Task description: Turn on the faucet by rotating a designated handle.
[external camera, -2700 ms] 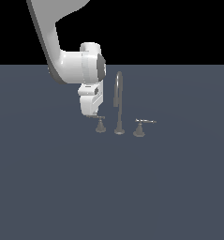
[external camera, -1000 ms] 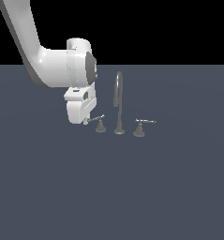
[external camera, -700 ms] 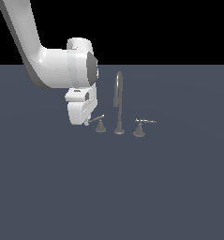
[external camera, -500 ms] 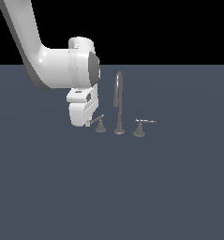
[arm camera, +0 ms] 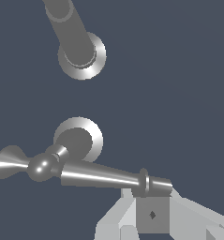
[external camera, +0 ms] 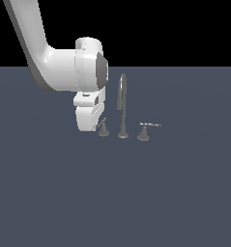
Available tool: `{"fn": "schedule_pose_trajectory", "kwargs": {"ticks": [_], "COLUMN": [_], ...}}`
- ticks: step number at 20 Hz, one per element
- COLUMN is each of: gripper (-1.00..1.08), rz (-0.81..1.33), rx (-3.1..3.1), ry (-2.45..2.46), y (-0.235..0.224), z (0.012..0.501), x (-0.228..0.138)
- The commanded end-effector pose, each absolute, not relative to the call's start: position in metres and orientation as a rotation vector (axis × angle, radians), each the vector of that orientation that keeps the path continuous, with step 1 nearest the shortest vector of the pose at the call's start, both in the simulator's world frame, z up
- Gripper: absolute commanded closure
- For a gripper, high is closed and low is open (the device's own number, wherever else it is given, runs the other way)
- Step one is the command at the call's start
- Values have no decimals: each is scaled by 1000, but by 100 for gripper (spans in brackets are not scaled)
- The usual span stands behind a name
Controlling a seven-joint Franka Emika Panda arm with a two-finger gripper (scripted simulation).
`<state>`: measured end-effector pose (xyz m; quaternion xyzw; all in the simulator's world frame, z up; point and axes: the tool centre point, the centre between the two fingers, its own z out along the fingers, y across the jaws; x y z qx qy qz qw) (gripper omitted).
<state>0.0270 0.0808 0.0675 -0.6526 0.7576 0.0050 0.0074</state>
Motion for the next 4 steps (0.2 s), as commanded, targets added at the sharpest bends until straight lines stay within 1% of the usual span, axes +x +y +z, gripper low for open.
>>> {"fn": "schedule_pose_trajectory", "kwargs": {"ticks": [1, 3, 4], "gripper": [108, 108, 108], "rz": [1, 0, 0], "rx": [-1997, -1992, -1992], "ry": [2419, 2428, 2428], "y": [38, 22, 22], "z": [66, 65, 65], "x": [30, 30, 30]}}
